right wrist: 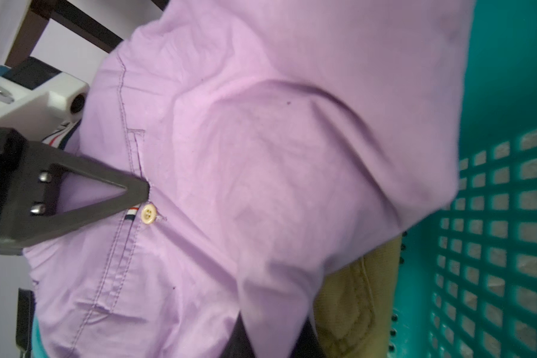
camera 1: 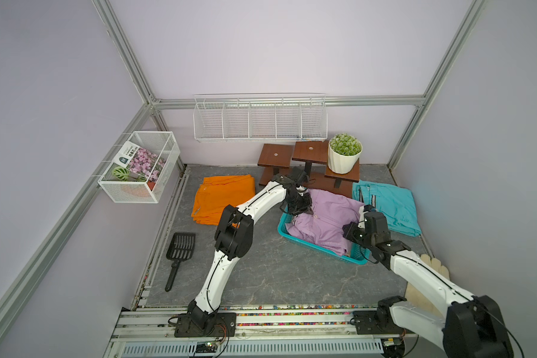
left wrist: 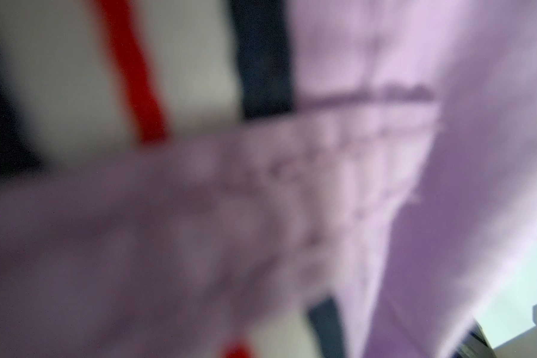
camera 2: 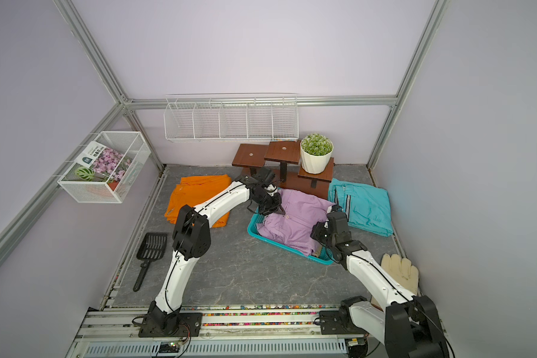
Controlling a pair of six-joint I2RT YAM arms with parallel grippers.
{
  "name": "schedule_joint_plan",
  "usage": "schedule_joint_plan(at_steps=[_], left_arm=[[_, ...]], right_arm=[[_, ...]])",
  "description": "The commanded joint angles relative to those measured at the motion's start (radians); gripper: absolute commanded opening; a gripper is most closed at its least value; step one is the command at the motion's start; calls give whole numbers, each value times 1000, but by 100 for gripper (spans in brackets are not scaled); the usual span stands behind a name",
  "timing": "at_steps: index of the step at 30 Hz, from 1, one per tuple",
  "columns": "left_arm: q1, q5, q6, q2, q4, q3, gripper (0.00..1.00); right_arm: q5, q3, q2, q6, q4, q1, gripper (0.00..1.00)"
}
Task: Put the folded long pants in the basket
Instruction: Place the long pant in the basket.
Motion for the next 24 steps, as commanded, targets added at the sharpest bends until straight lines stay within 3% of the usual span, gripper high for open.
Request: schedule_joint_plan(at_steps=[1,2,4,6,9,12,15,18,21,24], left_arm=[[99,-246,-27,-35,0,-43,12],[98,-253,-26,-39,-1,-44,20],[93,-268,-26,-52,-4,-45,54],[91,-271,-25,-69,2,-50,60],[88,-274,-28,-101,6,-51,68],[70,-312,-18,-129,-20,-22,99],[43,-397,-4,-136,-94,48,100],[20,-459,-6,-149,-155,99,98],[3,-513,-13,-193,-148,89,82],[0,-489,0,-207,-113,92,44]], right_arm=[[156,-30,-76,-16,-237,-32,15],[143,-34,-82,-18,-234,-30,18],[151,-28,-85,-26,-253,-27,35],[178,-31,-92,-30,-258,-25,62],[196,-30,-127,-33,-272,-26,73],[207,-1,-180,-45,-313,-25,74],[178,36,-229,-56,-312,-3,74],[223,116,-210,-68,-344,70,74],[284,212,-152,-84,-373,151,73],[311,274,-92,-103,-335,164,72]])
